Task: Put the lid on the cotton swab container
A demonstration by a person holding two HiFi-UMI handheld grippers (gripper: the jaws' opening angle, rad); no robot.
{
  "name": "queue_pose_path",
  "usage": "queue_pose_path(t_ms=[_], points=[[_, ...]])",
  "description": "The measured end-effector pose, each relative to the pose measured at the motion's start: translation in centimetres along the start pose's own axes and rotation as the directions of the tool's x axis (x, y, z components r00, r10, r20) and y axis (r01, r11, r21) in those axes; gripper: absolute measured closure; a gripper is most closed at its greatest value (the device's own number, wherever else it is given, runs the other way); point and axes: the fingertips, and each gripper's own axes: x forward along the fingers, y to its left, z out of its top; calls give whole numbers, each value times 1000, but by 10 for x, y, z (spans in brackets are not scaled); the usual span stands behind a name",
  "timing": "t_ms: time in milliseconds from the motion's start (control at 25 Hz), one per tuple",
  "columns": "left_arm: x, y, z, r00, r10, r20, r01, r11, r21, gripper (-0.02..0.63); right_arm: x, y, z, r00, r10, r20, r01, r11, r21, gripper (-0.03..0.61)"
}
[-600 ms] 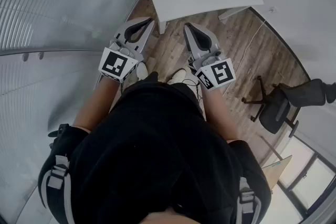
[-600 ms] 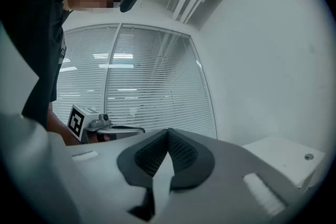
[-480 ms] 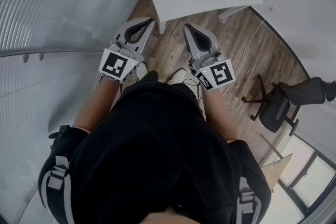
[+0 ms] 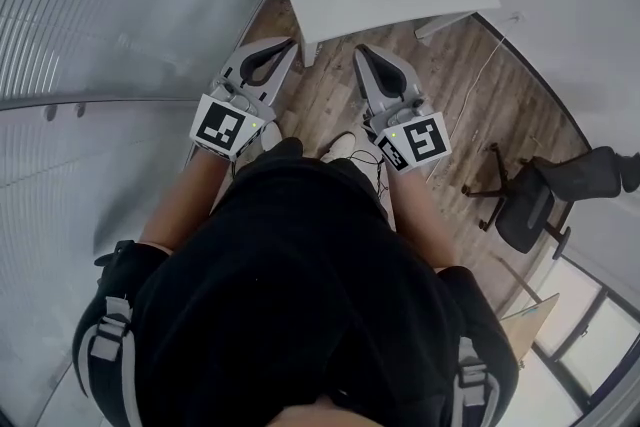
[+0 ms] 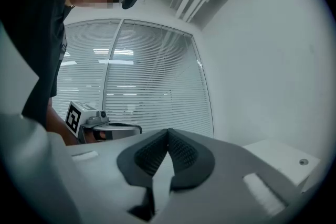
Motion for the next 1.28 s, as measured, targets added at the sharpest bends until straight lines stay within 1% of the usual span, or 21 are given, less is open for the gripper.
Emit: queue_pose_path(t_ms=[280, 440, 560, 600, 680, 960, 1080, 1280], points=[[7, -4, -1, 1000, 3, -6, -3, 1000, -6, 603, -6, -8, 0, 1000, 9, 9, -9, 1000, 17, 568], [7, -2, -3, 1000, 18, -5, -18, 1000, -13, 603, -9, -13, 0, 1000, 1, 3, -1, 1000, 14, 566], [8, -1, -5, 1000, 21, -7, -21, 1000, -21, 601, -9, -17, -1, 1000, 2, -5, -1, 1000, 14, 512], [9, -1, -6, 1000, 23, -11, -23, 1000, -21, 592, -10, -19, -2, 1000, 0, -7, 0, 1000, 11, 496], [11, -1, -8, 1000, 25, -19, -25, 1000, -15, 541, -10, -22, -2, 1000, 0, -11, 0, 1000, 4, 463], [17, -4, -8, 999, 27, -27, -27, 1000, -13, 415, -13, -27, -2, 1000, 18, -22, -18, 1000, 4, 337], [19, -4, -9, 1000, 20, -23, -20, 1000, -22, 363, -13, -28, -4, 999, 28, -29, -28, 1000, 10, 306], [25, -9, -12, 999, 23, -22, -24, 999, -38, 327, -16, -35, -7, 999, 39, -32, -38, 999, 16, 273]])
